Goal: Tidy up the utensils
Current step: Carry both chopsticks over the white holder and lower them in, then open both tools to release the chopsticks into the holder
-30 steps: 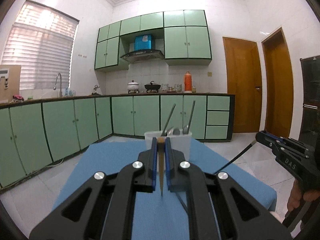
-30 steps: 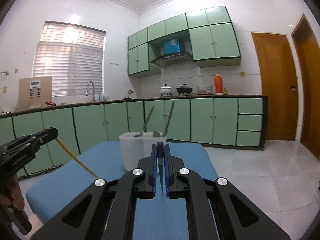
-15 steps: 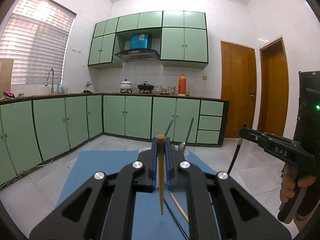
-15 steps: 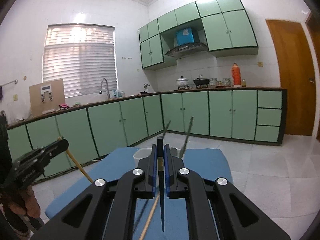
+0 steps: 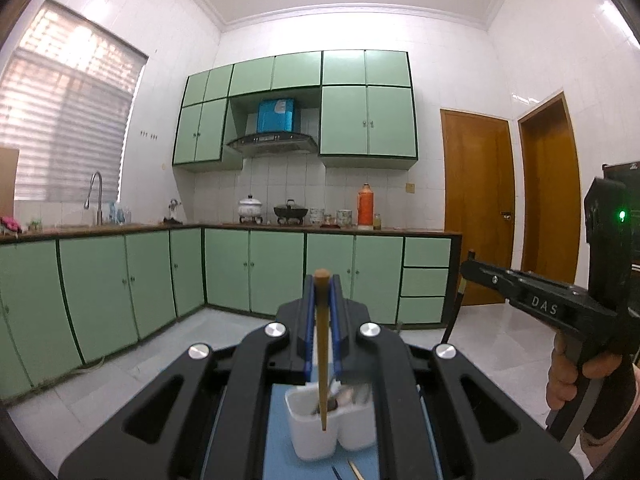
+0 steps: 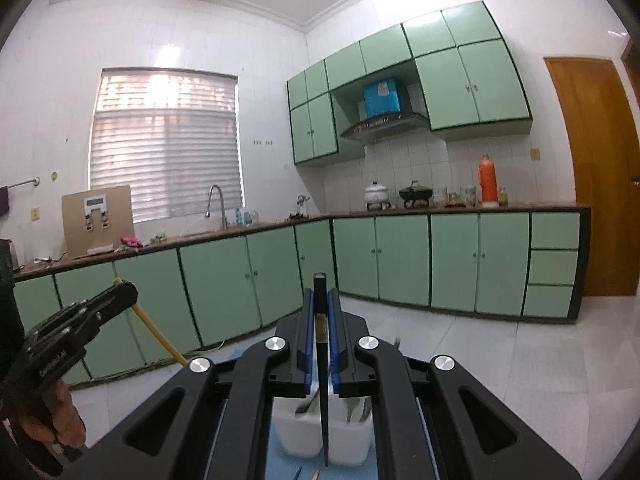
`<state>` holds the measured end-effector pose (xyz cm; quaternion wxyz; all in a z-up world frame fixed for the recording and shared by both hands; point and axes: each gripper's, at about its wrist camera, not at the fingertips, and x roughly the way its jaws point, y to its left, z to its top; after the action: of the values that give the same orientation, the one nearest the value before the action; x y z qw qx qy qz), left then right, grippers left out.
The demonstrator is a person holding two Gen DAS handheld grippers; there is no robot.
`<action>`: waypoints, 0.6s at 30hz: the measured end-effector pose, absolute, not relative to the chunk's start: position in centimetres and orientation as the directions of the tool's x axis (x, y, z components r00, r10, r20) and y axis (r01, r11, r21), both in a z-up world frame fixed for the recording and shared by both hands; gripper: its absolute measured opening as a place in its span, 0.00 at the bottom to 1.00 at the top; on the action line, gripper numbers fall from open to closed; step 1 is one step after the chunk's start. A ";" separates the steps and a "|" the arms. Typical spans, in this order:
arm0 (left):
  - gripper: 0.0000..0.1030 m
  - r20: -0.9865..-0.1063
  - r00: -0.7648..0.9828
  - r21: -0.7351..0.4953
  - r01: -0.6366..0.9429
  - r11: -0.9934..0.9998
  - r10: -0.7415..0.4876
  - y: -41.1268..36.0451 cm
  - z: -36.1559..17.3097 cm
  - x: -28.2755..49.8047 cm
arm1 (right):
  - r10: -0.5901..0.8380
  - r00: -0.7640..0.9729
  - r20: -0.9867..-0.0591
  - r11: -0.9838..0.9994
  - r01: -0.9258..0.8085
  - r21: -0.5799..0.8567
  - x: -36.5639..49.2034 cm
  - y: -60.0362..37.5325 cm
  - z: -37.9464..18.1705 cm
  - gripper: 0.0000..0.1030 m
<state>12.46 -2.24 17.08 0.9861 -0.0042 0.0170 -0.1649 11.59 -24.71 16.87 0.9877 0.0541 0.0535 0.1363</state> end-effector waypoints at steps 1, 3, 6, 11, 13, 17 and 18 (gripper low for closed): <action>0.06 -0.027 0.947 -0.005 0.320 0.947 -0.320 -2.5 17.5 13.3 | 0.270 0.959 -0.080 0.959 -0.260 0.116 12.1 -24.7 17.2 0.06; 0.06 -0.014 0.953 0.007 0.304 0.953 -0.304 -3.0 17.9 14.8 | 0.245 0.968 -0.054 0.966 -0.239 0.098 13.3 -24.5 18.0 0.06; 0.06 -0.013 0.955 -0.002 0.296 0.955 -0.296 -3.5 18.0 17.6 | 0.225 0.974 -0.041 0.971 -0.220 0.094 15.7 -24.4 18.3 0.06; 0.06 -0.064 0.954 -0.009 0.294 0.956 -0.294 -4.4 15.9 22.0 | 0.222 0.973 -0.070 0.970 -0.213 0.117 20.2 -24.5 16.3 0.06; 0.06 -0.085 0.953 -0.007 0.291 0.957 -0.290 -4.6 14.9 23.4 | 0.219 0.970 -0.103 0.971 -0.206 0.123 21.6 -24.4 14.7 0.06; 0.06 -0.139 0.948 -0.015 0.289 0.957 -0.288 -4.7 12.7 26.0 | 0.224 0.962 -0.155 0.970 -0.205 0.128 23.4 -24.3 12.2 0.06; 0.06 -0.150 0.946 -0.016 0.288 0.958 -0.287 -4.7 12.3 26.5 | 0.225 0.960 -0.165 0.970 -0.205 0.128 23.7 -24.3 11.7 0.06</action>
<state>26.49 -4.73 12.26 0.9865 0.0032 0.0755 -0.1455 23.69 -24.26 11.66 0.9885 0.0551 0.0897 0.1086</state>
